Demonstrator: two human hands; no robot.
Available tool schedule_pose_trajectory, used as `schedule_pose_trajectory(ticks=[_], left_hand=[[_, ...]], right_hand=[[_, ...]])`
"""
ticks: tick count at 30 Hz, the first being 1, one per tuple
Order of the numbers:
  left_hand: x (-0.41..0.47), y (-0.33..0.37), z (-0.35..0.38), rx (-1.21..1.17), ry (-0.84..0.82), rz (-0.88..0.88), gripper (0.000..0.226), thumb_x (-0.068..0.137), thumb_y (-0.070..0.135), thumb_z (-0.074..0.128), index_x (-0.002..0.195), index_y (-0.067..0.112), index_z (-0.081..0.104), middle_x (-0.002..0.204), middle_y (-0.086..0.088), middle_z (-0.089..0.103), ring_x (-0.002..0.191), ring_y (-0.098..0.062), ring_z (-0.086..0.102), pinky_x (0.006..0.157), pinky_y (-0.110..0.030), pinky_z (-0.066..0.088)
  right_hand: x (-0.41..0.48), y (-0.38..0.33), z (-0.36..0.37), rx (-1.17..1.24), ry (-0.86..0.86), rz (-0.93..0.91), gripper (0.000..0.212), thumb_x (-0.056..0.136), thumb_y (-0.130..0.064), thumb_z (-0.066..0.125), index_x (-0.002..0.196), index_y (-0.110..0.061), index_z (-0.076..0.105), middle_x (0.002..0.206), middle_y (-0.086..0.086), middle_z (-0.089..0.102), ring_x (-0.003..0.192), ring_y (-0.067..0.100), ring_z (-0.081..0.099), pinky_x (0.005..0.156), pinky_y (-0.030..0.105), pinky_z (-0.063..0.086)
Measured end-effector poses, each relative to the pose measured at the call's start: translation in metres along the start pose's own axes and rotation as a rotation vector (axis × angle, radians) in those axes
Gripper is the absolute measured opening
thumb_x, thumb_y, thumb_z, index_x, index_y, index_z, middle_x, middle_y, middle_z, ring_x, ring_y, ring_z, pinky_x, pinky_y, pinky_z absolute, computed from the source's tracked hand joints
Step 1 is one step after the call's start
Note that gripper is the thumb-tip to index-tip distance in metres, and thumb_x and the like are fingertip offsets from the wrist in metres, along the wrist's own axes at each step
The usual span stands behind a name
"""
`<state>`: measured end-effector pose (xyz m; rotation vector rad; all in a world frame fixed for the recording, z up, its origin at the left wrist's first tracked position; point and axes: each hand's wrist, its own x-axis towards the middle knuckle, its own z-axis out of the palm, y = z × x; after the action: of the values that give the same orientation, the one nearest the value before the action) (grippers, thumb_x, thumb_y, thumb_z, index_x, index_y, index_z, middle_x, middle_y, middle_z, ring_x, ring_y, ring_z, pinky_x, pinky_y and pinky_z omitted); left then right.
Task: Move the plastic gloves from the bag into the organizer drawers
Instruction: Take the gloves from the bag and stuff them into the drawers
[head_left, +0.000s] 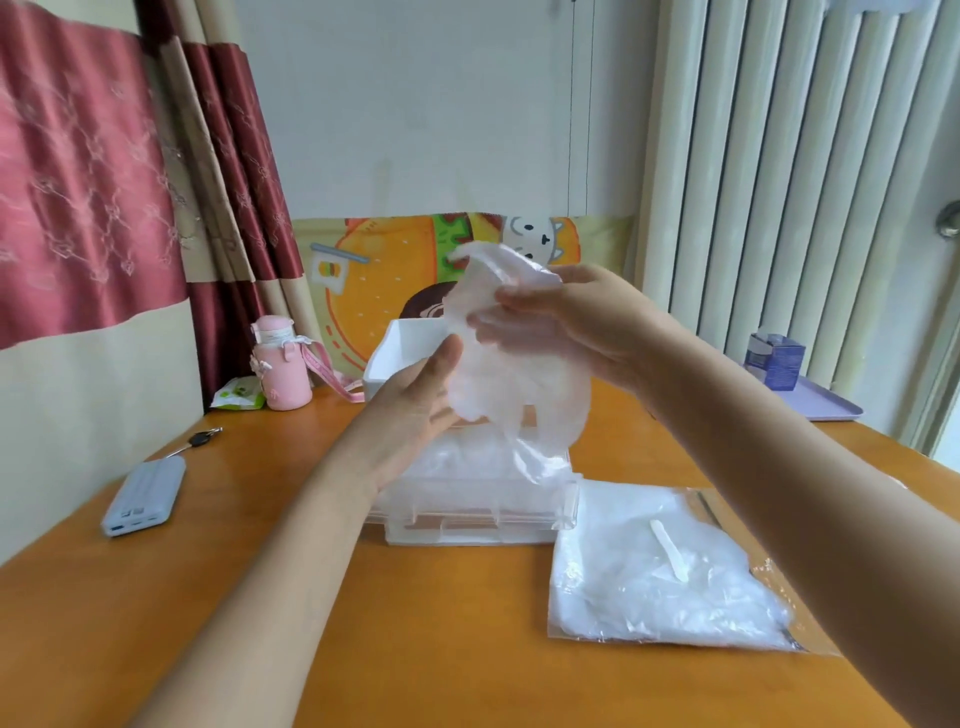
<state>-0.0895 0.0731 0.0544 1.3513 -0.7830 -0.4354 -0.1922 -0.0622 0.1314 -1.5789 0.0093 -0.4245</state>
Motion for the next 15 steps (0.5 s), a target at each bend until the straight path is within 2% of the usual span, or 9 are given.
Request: schedule_pose_trajectory(ticks=[2,4,6,8,10,11,13,15], left_hand=[[0.002,-0.005,-0.009,-0.015,-0.053,-0.033,0.069,0.046,0.072,0.079,0.096,0.025,0.076,0.111,0.003,0.071,0.112,-0.014,0.063,0.107,-0.036,0.039],[0.008,-0.006,-0.016,-0.143,-0.067,-0.108,0.088,0.030,0.063,0.089,0.105,0.022,0.070,0.108,0.004,0.073,0.108,-0.014,0.065,0.102,-0.034,0.040],[0.011,-0.005,-0.017,-0.253,-0.117,-0.195,0.097,0.025,0.060,0.091,0.109,0.017,0.067,0.112,-0.004,0.071,0.107,-0.020,0.067,0.101,-0.037,0.041],[0.010,-0.003,-0.019,-0.379,-0.150,-0.209,0.077,0.032,0.052,0.094,0.096,0.012,0.074,0.110,-0.011,0.071,0.102,-0.023,0.069,0.100,-0.042,0.044],[0.009,0.001,-0.022,-0.557,-0.100,-0.133,0.046,0.047,0.031,0.093,0.082,0.010,0.073,0.094,-0.011,0.073,0.087,-0.023,0.072,0.086,-0.044,0.055],[0.009,0.004,-0.024,-0.637,-0.042,-0.108,0.032,0.055,0.022,0.088,0.078,0.009,0.068,0.084,-0.008,0.072,0.077,-0.020,0.072,0.075,-0.039,0.059],[0.011,0.010,-0.031,-0.660,0.107,-0.108,0.008,0.076,0.012,0.070,0.071,0.012,0.063,0.067,-0.002,0.067,0.059,-0.011,0.068,0.055,-0.024,0.056],[0.014,0.011,-0.039,-0.423,0.233,-0.131,0.028,0.088,0.006,0.060,0.063,0.013,0.069,0.056,0.000,0.064,0.045,-0.006,0.060,0.041,-0.015,0.046]], right_hand=[[0.004,-0.003,0.006,0.163,-0.028,-0.011,0.014,0.093,-0.003,0.056,0.100,0.006,0.063,0.090,0.016,0.073,0.077,0.020,0.072,0.075,0.028,0.059],[0.008,-0.006,0.011,0.299,-0.036,-0.053,0.019,0.095,-0.001,0.052,0.107,0.013,0.059,0.082,0.014,0.073,0.072,0.018,0.072,0.072,0.025,0.059],[0.012,-0.008,0.014,0.399,-0.023,-0.097,0.018,0.096,0.001,0.049,0.104,0.013,0.059,0.079,0.014,0.072,0.070,0.018,0.071,0.069,0.024,0.059],[0.015,-0.004,0.015,0.472,0.015,-0.140,0.014,0.095,0.002,0.049,0.097,0.010,0.060,0.082,0.016,0.070,0.072,0.021,0.071,0.068,0.027,0.059],[0.017,0.006,0.011,0.426,0.067,-0.178,0.013,0.095,0.000,0.051,0.095,0.006,0.062,0.088,0.016,0.070,0.080,0.023,0.070,0.075,0.029,0.058],[0.016,0.012,0.008,0.378,0.091,-0.184,0.012,0.095,-0.001,0.051,0.095,0.004,0.063,0.089,0.016,0.071,0.082,0.023,0.070,0.078,0.030,0.058],[0.011,0.023,0.001,0.255,0.145,-0.168,0.010,0.094,-0.004,0.055,0.097,0.001,0.062,0.087,0.012,0.073,0.081,0.021,0.071,0.077,0.029,0.058],[0.005,0.033,-0.006,0.145,0.215,-0.143,0.009,0.090,-0.005,0.061,0.099,-0.005,0.059,0.080,0.009,0.074,0.073,0.019,0.072,0.072,0.029,0.058]])
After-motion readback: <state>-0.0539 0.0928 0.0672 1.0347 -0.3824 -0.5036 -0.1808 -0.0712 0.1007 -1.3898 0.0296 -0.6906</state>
